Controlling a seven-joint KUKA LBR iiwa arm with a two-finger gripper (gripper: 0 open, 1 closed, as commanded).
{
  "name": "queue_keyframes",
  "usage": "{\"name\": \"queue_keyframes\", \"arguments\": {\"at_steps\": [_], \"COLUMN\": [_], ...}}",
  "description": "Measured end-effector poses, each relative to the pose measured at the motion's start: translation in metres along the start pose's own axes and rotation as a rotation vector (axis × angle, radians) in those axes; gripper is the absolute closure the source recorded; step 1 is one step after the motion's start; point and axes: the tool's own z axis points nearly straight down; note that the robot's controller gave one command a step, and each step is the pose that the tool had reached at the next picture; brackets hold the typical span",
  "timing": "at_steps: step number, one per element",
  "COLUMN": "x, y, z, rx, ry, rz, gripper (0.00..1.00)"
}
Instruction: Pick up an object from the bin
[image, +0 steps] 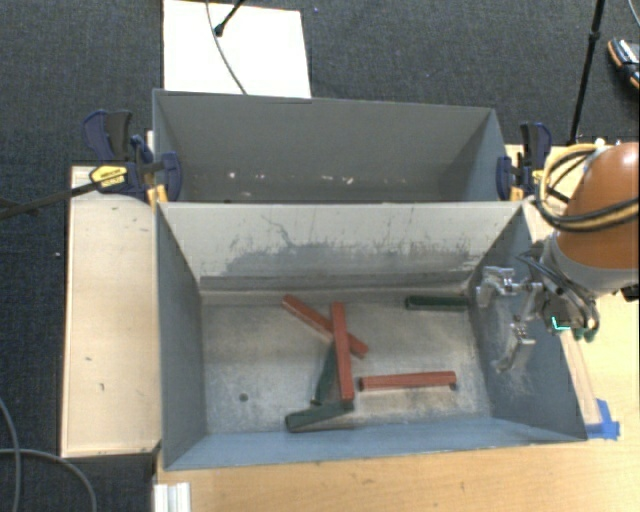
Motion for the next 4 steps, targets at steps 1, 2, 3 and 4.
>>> {"name": "queue_keyframes", "arguments": {"at_steps": [1, 2, 3, 4], "x": [-0.002, 0.002, 0.008, -0.001], "y": [0.000, 0.010, 0.041, 0.042], "z": [-0.004, 0.044, 0.097, 0.112], "rx": [0.001, 0.003, 0.001, -0.003], "ry": [-0.008, -0.015, -0.010, -0.004], "rz": [-0.004, 0.001, 0.044, 0.024], "gripper": [0.00, 0.00, 0.00, 0.00]}}
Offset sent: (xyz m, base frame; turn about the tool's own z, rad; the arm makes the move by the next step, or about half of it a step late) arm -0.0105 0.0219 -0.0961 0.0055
